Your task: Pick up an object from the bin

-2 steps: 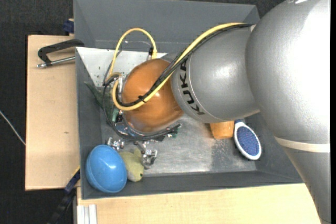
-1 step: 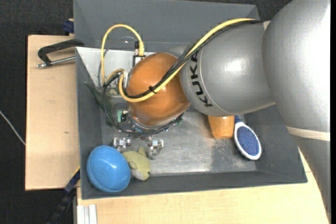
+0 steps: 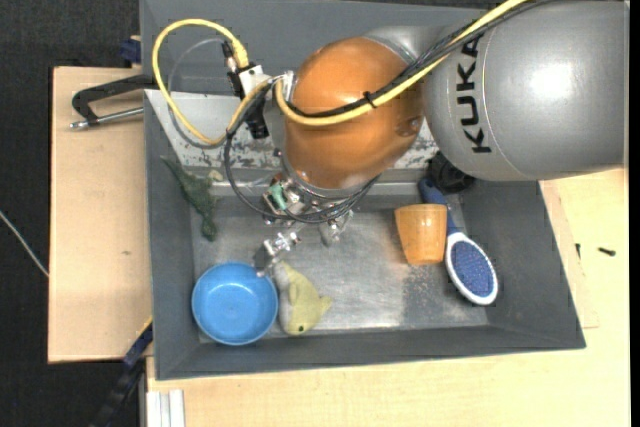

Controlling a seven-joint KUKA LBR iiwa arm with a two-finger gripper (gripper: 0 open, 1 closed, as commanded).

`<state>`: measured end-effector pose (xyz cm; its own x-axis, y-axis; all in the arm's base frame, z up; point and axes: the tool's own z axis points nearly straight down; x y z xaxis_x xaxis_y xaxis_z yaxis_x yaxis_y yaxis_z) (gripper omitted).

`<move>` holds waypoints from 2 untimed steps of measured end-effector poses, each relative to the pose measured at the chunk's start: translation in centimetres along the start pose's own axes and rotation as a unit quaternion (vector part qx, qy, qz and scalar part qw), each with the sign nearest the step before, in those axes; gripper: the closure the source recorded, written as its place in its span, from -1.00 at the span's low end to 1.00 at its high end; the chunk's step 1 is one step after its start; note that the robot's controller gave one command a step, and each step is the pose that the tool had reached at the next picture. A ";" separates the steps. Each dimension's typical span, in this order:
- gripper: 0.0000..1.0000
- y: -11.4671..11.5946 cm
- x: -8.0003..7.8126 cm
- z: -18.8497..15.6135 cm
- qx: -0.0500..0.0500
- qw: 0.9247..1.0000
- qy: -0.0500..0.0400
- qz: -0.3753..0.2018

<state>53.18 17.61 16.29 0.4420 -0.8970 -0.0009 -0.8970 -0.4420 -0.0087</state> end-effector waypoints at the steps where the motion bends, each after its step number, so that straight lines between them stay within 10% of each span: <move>1: -1.00 0.8 -6.6 8.3 -0.005 0.979 -0.001 -0.205; 2: 1.00 0.5 -6.1 8.0 -0.001 0.980 0.002 -0.201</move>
Offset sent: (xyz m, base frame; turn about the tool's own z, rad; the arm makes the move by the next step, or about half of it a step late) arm -0.0345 0.0529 -0.0832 -0.4118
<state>50.11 22.89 8.34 0.7596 -0.6504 0.0054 -0.6503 -0.7596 -0.0053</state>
